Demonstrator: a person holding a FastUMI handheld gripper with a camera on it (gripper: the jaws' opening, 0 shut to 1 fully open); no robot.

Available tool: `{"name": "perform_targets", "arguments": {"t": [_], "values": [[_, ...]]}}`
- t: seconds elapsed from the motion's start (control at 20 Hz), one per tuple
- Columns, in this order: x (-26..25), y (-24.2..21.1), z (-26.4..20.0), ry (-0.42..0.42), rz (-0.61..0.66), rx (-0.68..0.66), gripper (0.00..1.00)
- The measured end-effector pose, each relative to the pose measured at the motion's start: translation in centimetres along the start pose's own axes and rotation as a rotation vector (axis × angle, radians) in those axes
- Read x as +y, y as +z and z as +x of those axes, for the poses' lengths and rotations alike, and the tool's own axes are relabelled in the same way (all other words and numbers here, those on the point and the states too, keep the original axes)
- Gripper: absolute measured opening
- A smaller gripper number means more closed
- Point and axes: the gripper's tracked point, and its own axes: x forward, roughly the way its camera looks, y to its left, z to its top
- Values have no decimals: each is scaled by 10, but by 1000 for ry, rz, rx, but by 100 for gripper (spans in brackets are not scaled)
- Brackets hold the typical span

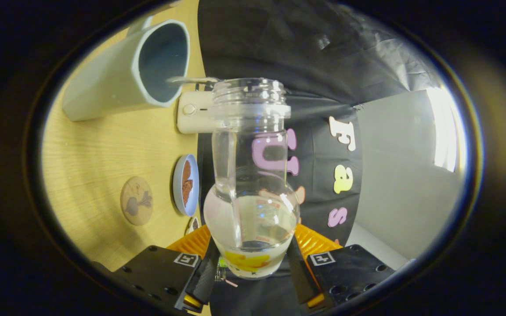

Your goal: Take the bottle from table, then pour the juice into the cup, finally place the bottle on the coaster

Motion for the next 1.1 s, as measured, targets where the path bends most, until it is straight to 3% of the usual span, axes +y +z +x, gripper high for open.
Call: {"name": "perform_targets", "arguments": {"t": [1.1], "values": [[-15,3,2,-48,-55,-46,76]]}}
